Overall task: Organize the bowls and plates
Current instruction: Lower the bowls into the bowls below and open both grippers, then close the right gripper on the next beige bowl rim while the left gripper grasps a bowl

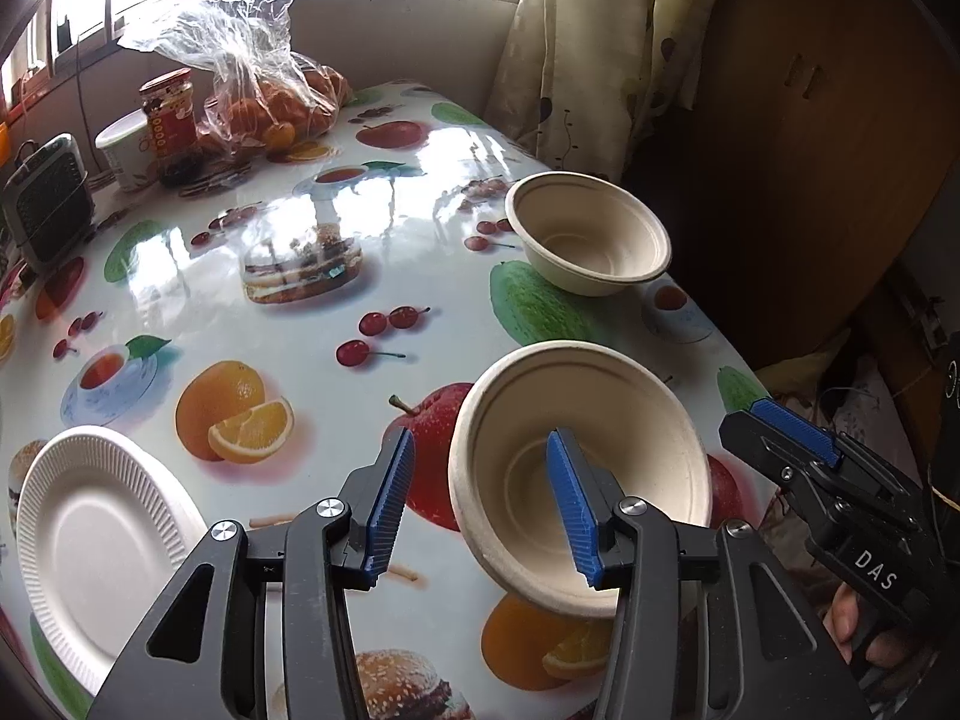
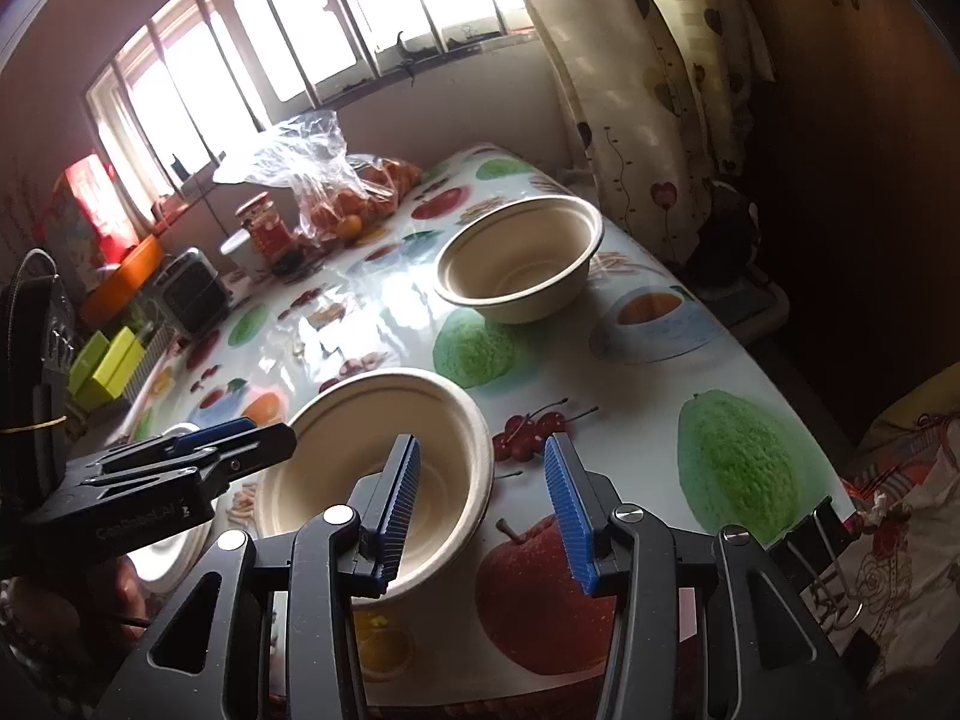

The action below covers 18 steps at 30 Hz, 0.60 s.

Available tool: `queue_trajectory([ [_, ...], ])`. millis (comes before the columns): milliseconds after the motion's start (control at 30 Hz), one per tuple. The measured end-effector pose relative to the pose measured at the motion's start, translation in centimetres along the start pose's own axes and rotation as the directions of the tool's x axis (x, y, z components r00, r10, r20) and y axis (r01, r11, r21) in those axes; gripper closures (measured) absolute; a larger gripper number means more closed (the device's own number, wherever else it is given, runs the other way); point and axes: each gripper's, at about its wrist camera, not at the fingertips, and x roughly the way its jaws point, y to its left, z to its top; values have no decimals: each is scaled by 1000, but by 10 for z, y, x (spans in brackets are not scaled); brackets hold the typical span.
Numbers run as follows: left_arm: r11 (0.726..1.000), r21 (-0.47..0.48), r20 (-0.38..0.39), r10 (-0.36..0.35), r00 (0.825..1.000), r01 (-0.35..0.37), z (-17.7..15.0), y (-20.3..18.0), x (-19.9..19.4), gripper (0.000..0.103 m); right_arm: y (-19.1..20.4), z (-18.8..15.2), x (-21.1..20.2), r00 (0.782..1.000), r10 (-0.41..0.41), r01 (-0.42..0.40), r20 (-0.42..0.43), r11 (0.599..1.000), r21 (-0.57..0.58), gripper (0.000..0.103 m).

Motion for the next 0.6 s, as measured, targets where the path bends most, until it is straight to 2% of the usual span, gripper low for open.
queue_trajectory([
  [400, 999, 45, 49, -10, 999, 8, 49, -1, 8, 55, -17, 34, 4, 997, -71, 71, 33, 997, -9, 60],
  [600, 999, 28, 47, -17, 999, 15, 73, 6, 22, 55, -26, 49, 15, 996, -87, 87, 29, 996, -12, 60],
])
